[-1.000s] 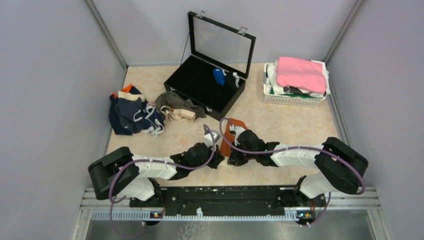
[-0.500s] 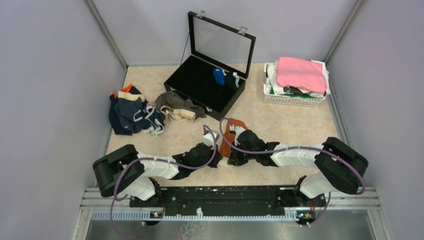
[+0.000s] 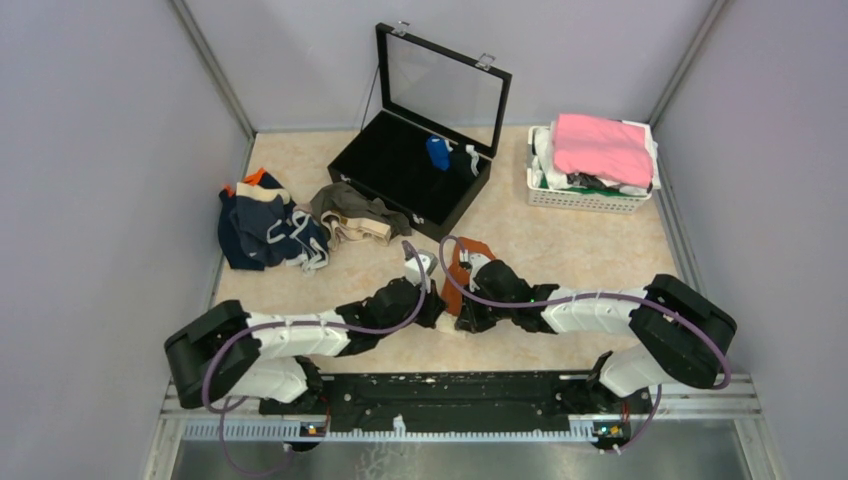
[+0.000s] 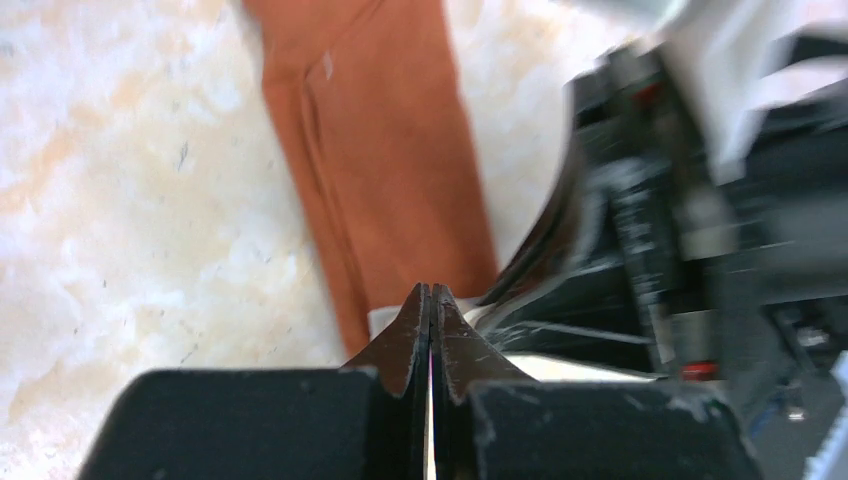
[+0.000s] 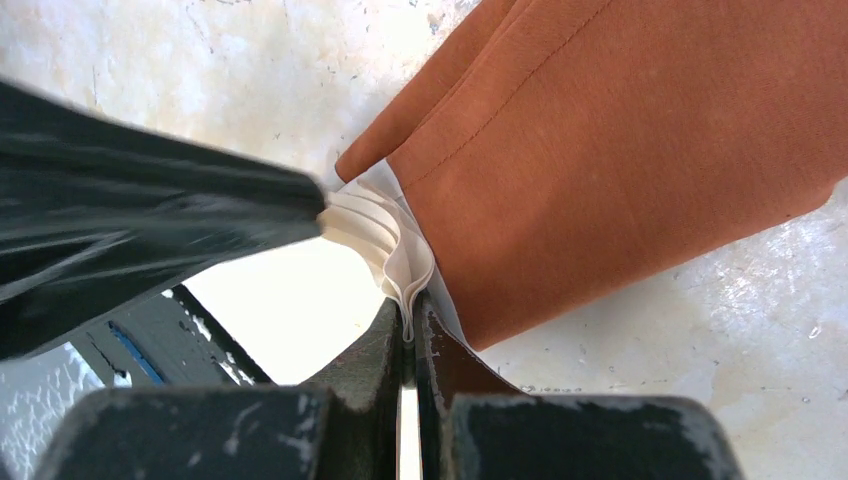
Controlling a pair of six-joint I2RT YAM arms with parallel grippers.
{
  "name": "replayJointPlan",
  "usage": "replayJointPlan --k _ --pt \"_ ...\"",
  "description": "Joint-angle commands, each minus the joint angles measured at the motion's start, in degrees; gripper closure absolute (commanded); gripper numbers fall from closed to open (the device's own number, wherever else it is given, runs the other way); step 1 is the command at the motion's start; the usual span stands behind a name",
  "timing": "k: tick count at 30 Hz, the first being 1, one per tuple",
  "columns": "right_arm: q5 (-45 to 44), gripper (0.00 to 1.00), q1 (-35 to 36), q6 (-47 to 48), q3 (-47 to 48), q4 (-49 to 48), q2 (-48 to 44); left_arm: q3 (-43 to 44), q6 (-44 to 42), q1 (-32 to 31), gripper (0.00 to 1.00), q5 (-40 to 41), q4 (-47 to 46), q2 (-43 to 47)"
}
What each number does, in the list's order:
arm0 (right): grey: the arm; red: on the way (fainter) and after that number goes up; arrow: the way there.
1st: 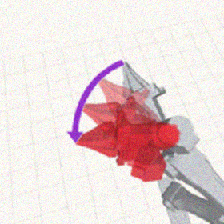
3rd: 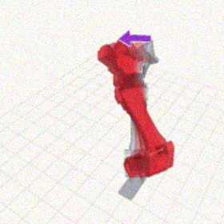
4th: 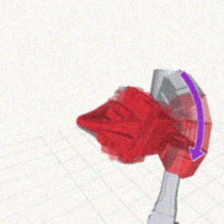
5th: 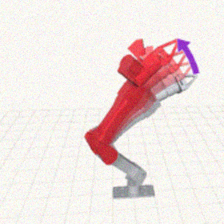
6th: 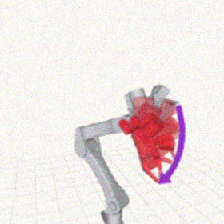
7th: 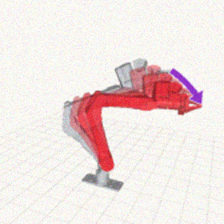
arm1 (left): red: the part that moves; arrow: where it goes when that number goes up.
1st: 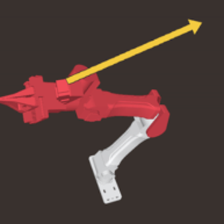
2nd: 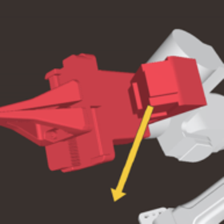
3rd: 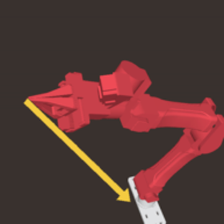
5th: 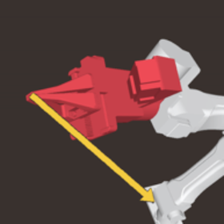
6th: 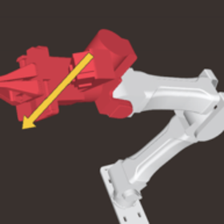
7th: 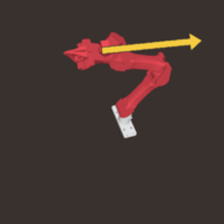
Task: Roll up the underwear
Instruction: Roll the underwear to the center of the board.
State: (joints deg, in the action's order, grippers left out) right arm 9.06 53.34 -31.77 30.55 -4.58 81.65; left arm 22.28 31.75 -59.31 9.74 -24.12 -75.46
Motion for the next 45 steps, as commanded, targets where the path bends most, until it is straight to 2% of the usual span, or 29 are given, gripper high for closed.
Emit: replayJointPlan --k 1,9,12,26,34,45 --pt "0.08 1.0 -0.12 0.05 -1.55 8.1 1.52 3.82 -1.22 0.16 1.0 -1.8 3.09 6.75" --pt "0.17 1.0 -0.08 -0.05 -1.39 7.57 2.03 -1.72 -0.8 -0.29 1.0 -13.46 -4.86 4.55" --pt "0.23 1.0 -0.09 -0.22 -1.47 7.4 2.07 -3.31 -0.35 -0.74 1.0 -13.91 -7.33 2.66" --pt "0.2 1.0 -0.08 -0.32 -1.56 7.73 1.88 -1.5 -0.96 -0.68 1.0 -6.2 -7.02 -2.47" --pt "-0.09 1.0 -0.08 -0.54 -1.66 7.81 0.92 -4.11 -0.73 -0.69 1.0 -2.98 -7.28 -3.34" --pt "-2.49 0.85 -0.08 -1.18 -1.17 11.21 -3.38 -4.54 -0.28 -0.71 1.0 -3.2 -8.61 -6.39"
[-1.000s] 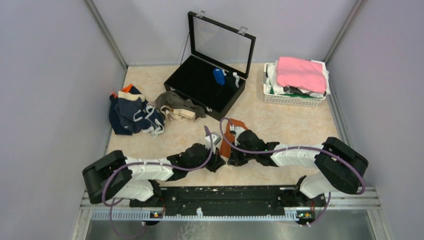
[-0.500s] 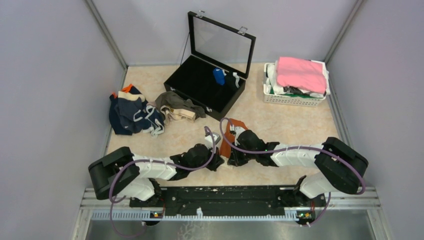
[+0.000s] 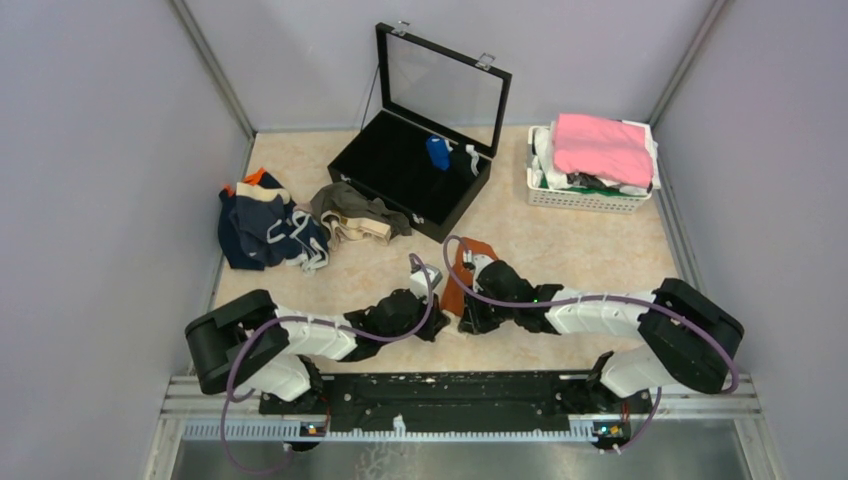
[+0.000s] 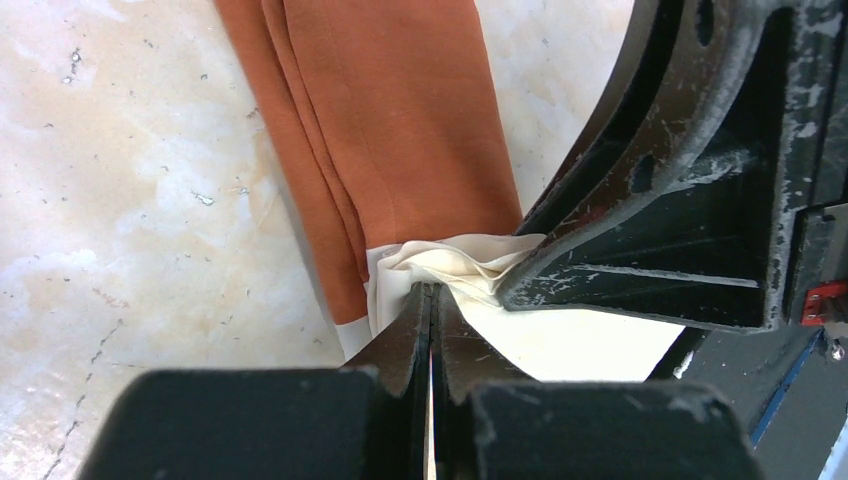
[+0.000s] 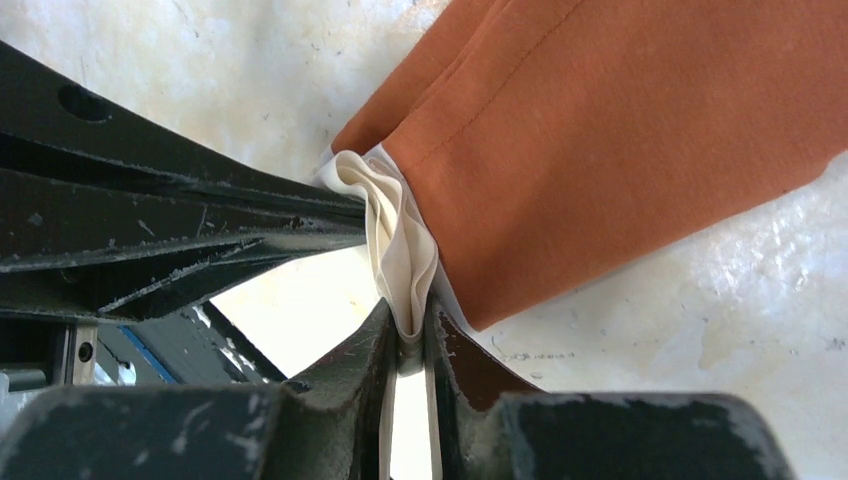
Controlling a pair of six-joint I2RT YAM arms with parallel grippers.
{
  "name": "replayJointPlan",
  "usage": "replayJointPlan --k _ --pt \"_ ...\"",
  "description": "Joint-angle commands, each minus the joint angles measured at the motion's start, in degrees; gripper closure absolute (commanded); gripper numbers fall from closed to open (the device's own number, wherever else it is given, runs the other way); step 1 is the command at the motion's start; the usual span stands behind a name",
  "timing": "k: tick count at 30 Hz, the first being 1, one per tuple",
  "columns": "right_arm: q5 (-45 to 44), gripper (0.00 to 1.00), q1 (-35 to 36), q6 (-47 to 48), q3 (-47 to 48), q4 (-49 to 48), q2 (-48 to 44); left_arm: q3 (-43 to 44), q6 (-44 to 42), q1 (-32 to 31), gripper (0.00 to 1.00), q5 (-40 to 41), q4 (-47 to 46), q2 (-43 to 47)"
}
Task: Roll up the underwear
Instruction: Roll the underwear to the center of the board.
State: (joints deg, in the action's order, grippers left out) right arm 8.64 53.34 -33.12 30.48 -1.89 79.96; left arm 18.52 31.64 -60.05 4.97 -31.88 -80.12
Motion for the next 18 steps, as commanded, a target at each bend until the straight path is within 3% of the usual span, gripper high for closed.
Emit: replayJointPlan --k 1,7,18 --pt "-2.19 0.84 -0.1 0.09 -1.12 8.9 -2.02 -0.77 -0.22 0.09 1.0 1.49 -0.94 -1.94" --pt "-3.8 0.78 -0.08 -0.69 -1.57 10.07 -3.81 -0.51 -0.59 0.11 1.0 1.19 -1.08 -2.68" --pt "-12.72 0.77 -0.1 -3.46 -2.2 11.66 -8.69 -0.13 -0.74 0.03 1.0 0.02 -1.52 -3.54"
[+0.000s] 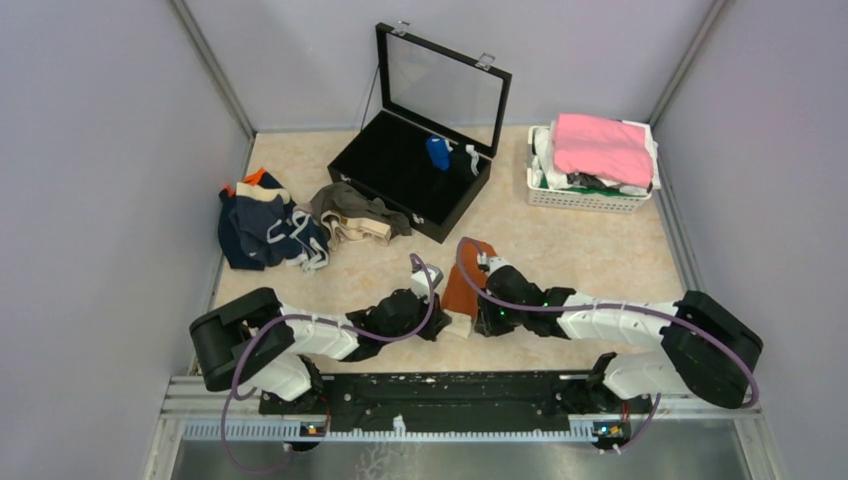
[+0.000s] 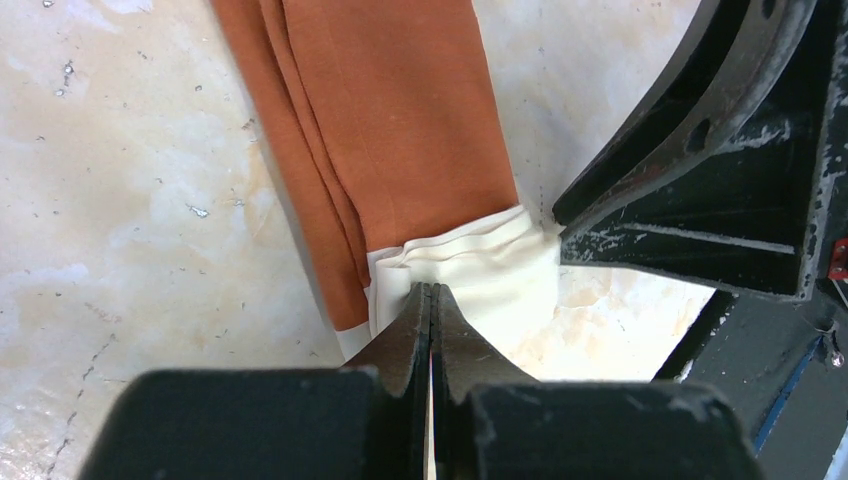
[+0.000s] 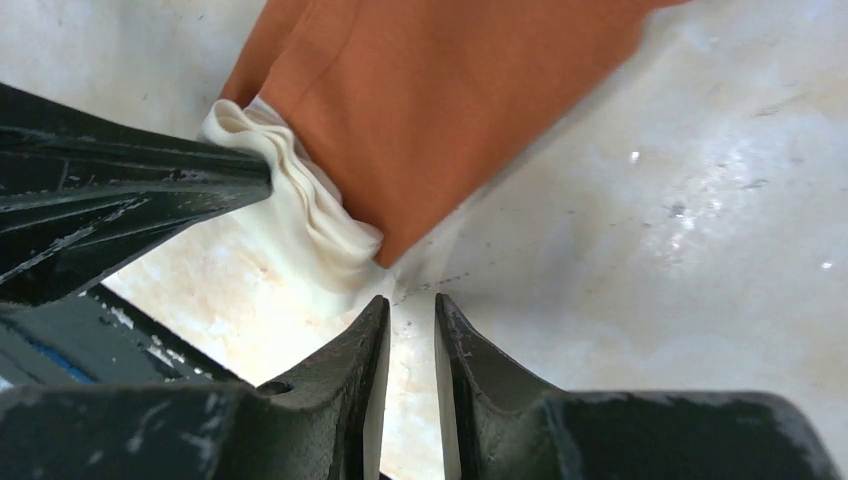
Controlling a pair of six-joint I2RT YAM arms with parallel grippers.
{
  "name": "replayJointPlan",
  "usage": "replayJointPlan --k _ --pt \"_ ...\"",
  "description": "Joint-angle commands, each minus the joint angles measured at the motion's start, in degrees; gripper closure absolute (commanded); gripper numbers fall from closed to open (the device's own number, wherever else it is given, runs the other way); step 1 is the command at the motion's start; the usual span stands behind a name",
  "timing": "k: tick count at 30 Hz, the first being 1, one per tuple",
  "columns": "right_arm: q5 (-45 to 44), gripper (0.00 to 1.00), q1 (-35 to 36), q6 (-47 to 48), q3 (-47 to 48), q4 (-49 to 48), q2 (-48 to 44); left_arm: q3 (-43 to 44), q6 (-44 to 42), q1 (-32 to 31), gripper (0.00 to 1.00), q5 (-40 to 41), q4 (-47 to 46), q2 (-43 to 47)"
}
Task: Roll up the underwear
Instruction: Roll the underwear to the center of the board.
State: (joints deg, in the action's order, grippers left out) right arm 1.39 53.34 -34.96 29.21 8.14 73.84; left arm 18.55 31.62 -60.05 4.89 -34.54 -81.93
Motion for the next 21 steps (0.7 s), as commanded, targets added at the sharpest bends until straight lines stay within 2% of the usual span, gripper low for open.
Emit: replayJointPlan --k 1,8,13,17,19,21 --pt "-6.16 0.77 -0.08 -1.93 -1.08 1.62 -3.29 -0.03 -0.76 0.02 1.0 0.0 1.15 -1.78" --pt "-11.75 0.76 -0.08 0.74 -4.93 -0.73 -15.06 0.26 -0.85 0.06 1.0 -0.31 1.39 -1.84" --pt "-11.28 0.74 -0.1 5.04 -14.24 -15.3 -26.61 0.16 -0.35 0.11 1.0 -0.27 1.15 -1.97" --pt "-5.58 0.91 -0.11 4.72 -16.49 -23.95 -29.98 0.24 -0.15 0.17 1.0 -0.39 1.15 -2.04" --pt "0.04 0.98 -0.1 4.81 -15.89 -26.7 -27.52 0.41 -0.15 0.13 1.0 -0.48 1.3 -2.25" --pt "6.15 1.0 0.04 4.2 -14.76 -29.21 -23.12 0.6 -0.23 0.15 1.0 -0.57 1.49 -2.46"
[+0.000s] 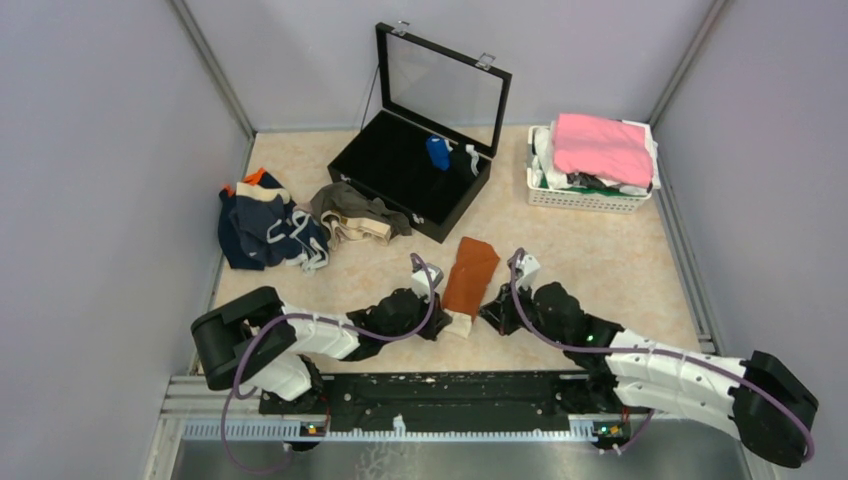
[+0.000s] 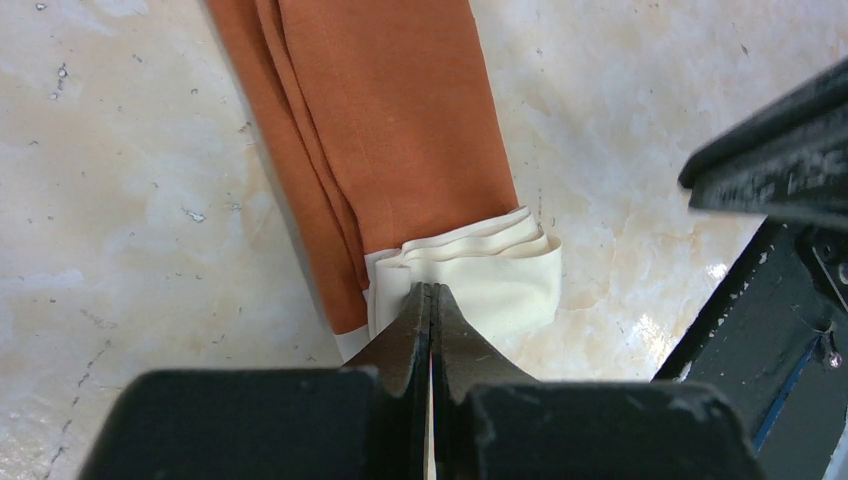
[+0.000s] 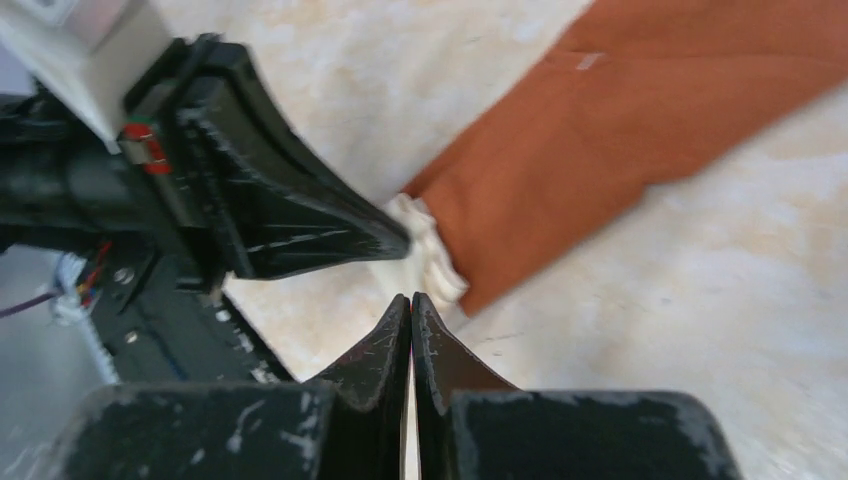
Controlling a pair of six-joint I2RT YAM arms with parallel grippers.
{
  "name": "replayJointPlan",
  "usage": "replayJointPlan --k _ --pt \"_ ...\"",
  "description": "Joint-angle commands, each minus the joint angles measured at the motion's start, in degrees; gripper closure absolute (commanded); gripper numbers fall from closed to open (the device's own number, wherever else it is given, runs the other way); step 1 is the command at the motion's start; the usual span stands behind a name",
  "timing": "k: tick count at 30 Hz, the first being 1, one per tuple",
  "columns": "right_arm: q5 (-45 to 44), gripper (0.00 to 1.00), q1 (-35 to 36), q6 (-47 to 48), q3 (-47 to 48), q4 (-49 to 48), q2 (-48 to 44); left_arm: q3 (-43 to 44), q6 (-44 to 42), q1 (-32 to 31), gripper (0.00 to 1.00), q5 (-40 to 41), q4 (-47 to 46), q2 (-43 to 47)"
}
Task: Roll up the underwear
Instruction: Roll the underwear to the center of the board.
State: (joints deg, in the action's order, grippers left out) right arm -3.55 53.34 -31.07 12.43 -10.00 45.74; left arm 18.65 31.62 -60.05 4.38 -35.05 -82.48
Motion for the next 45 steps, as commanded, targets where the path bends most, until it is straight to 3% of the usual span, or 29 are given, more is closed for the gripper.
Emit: replayJointPlan --k 1,4,9,15,21,25,29,33,40,45 --pt "13.25 1.0 0.16 -0.02 2.8 -11.81 8.41 0.58 -0.24 0.11 1.0 -0.07 2.08 -1.98" --pt "15.27 1.0 1.31 0.21 6.05 -11.32 15.28 0.76 -0.17 0.12 1.0 -0.02 2.31 -1.99" --pt "8.63 1.0 1.59 -1.06 9.3 -6.04 21.81 1.03 -0.31 0.15 1.0 -0.08 2.48 -1.9" --pt "-2.98 1.0 1.58 -4.33 10.19 1.71 23.56 1.04 -0.64 0.12 1.0 -0.25 2.53 -1.99" --pt "-5.26 0.98 1.59 -3.57 11.59 8.47 24.94 0.9 -0.7 0.12 1.0 -0.43 2.22 -2.31" --pt "-6.59 0.94 1.58 -0.65 11.71 8.82 20.16 0.47 -0.43 0.35 1.0 -1.07 1.52 -2.51" --pt "-4.62 0.86 1.66 7.64 7.3 -1.24 11.73 0.35 -0.29 1.36 1.0 -2.88 1.83 -2.82" --pt "-2.45 0.75 3.25 21.58 3.75 -10.72 7.89 -0.31 0.0 2.32 1.0 -4.11 2.13 -2.6" --pt "-2.0 0.57 12.73 53.12 8.28 -5.08 11.37 -0.21 -0.05 2.4 1.0 -7.17 2.17 -4.09" --pt "-2.01 0.54 17.23 67.35 6.79 -4.2 13.49 0.45 -0.09 2.48 1.0 -7.81 2.18 -5.34"
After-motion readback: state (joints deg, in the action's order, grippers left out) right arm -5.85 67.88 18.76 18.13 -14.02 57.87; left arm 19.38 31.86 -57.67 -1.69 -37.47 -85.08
